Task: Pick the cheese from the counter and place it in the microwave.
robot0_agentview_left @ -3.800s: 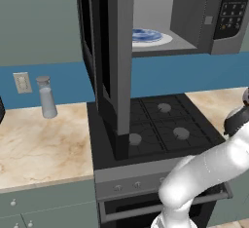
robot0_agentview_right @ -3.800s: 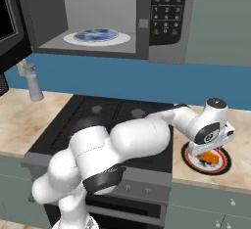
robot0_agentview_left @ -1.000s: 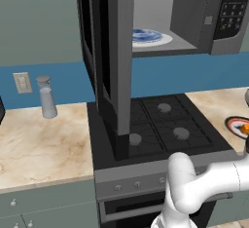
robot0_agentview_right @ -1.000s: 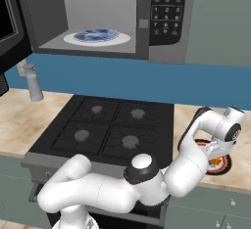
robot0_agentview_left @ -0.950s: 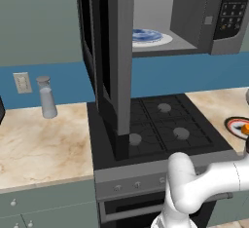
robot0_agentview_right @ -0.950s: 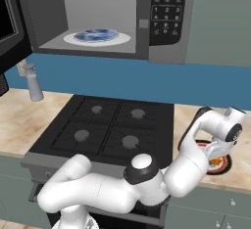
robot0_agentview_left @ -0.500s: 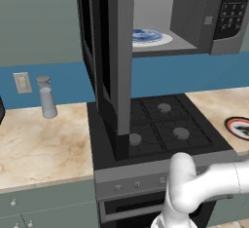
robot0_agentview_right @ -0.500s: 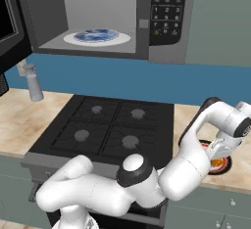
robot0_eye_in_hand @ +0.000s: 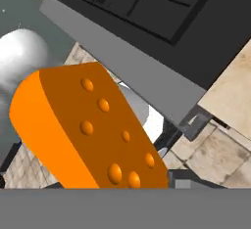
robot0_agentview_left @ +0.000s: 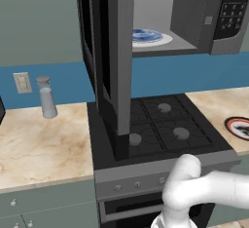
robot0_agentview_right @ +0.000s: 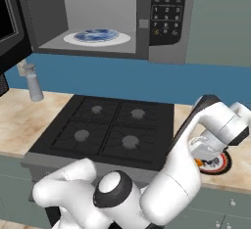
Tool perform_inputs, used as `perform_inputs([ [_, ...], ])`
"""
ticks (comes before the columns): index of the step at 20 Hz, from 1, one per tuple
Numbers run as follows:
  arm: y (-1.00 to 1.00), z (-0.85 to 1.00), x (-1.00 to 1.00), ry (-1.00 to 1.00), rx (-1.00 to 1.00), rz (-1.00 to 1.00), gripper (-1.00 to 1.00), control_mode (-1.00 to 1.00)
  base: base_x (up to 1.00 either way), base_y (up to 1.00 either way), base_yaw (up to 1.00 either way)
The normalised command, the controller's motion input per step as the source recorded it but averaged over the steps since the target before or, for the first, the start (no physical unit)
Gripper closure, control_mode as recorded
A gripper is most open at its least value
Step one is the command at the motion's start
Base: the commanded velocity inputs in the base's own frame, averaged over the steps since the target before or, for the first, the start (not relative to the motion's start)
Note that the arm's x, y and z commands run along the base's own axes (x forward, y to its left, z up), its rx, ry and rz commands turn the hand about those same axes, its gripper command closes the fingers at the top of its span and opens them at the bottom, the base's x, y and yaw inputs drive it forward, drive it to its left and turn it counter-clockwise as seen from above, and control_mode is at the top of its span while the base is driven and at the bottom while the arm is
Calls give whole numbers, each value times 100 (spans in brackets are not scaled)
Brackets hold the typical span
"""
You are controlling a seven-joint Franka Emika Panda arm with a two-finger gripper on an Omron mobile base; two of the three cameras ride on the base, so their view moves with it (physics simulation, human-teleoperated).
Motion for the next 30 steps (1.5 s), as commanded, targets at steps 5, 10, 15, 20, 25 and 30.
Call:
perform_inputs([
  [5, 100, 57, -52, -15, 0, -33, 100, -100, 0, 0, 0],
  [10, 100, 87, -2, -7, -2, -31, 100, -100, 0, 0, 0],
  [15, 100, 100, 0, -2, -6, -22, 100, -100, 0, 0, 0],
  [20, 100, 98, -12, 0, 0, -10, 100, -100, 0, 0, 0],
  [25, 95, 89, -32, 0, 1, -1, 100, -100, 0, 0, 0],
  [30, 90, 73, 3, -6, 0, -1, 100, -100, 0, 0, 0],
])
